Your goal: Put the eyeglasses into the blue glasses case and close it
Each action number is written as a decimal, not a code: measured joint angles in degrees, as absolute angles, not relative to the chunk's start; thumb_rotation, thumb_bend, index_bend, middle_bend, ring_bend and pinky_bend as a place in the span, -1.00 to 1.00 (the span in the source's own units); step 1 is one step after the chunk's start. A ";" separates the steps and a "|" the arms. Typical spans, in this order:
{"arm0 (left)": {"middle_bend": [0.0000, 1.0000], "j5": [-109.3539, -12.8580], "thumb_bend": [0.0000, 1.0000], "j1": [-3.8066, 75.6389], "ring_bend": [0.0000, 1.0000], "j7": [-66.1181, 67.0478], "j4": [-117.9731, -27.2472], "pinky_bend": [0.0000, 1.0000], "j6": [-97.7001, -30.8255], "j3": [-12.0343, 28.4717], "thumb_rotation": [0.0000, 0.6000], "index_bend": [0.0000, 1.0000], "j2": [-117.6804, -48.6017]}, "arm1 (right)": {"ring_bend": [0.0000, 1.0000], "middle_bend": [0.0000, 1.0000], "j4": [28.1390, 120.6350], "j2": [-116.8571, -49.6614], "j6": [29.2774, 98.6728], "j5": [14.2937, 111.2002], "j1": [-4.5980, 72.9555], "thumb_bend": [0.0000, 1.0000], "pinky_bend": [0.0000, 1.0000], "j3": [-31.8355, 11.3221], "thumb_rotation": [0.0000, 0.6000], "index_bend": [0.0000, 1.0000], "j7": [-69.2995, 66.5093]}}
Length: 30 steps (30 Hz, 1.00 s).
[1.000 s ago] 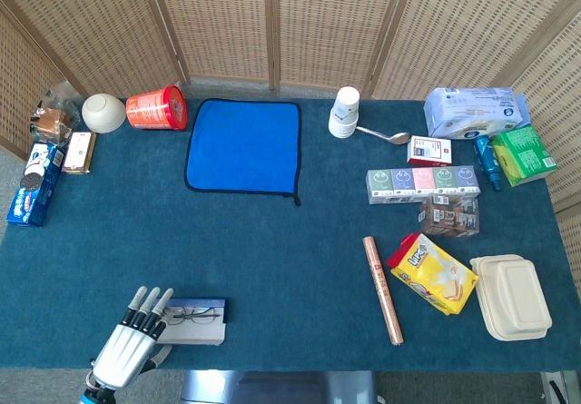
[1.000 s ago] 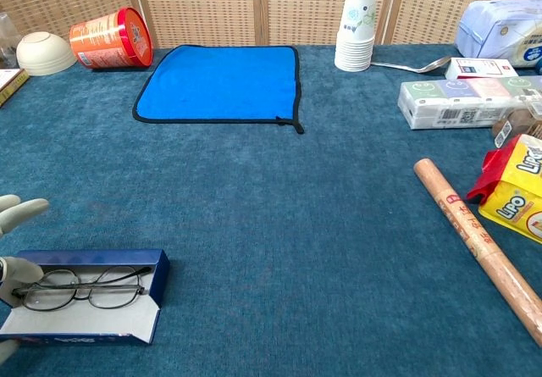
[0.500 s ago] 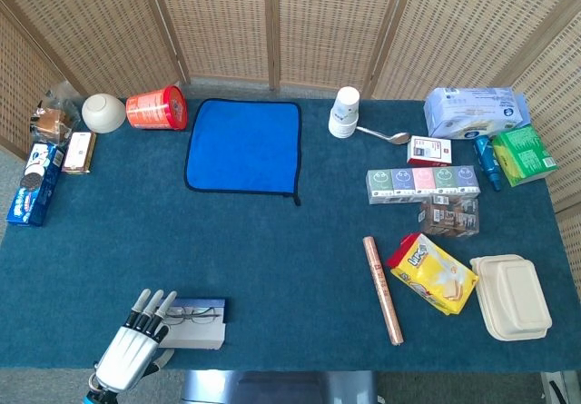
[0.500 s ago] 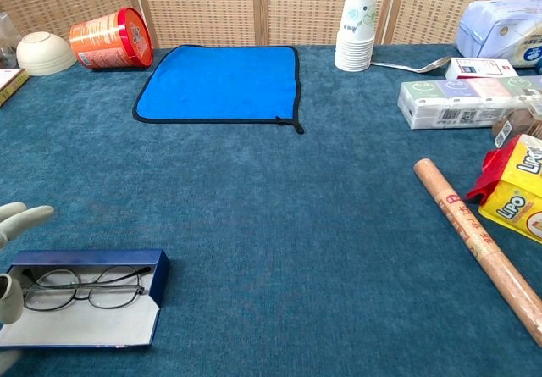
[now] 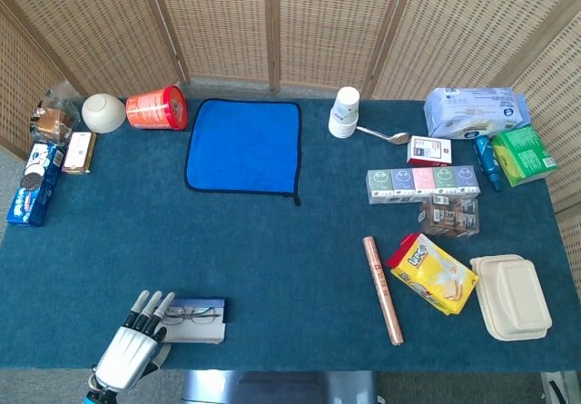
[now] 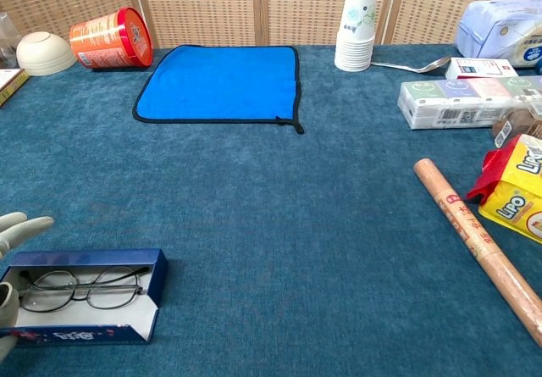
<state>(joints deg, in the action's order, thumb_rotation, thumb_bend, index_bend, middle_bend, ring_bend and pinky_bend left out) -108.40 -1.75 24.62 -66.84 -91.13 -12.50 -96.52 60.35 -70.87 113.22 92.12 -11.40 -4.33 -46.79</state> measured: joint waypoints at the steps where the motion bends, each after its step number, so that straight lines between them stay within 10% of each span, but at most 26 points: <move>1: -0.89 -108.22 -0.08 -1.80 -1.00 24.32 -66.92 -1.00 -91.04 -12.48 0.50 0.14 -96.57 | -1.00 -0.92 60.44 -70.81 113.17 92.12 -11.40 -0.30 -0.78 -4.32 1.00 -1.00 -46.68; 30: -0.84 -107.45 -0.08 -2.54 -1.00 20.37 -67.69 -1.00 -92.82 -11.63 0.62 0.13 -96.79 | -1.00 -0.92 59.95 -70.99 113.02 91.66 -11.89 -0.30 -0.78 -4.59 1.00 -1.00 -46.73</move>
<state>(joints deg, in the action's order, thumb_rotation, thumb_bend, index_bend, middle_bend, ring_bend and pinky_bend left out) -107.45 -2.54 20.37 -67.69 -92.82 -11.63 -96.79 59.95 -70.99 113.02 91.66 -11.89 -4.59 -46.73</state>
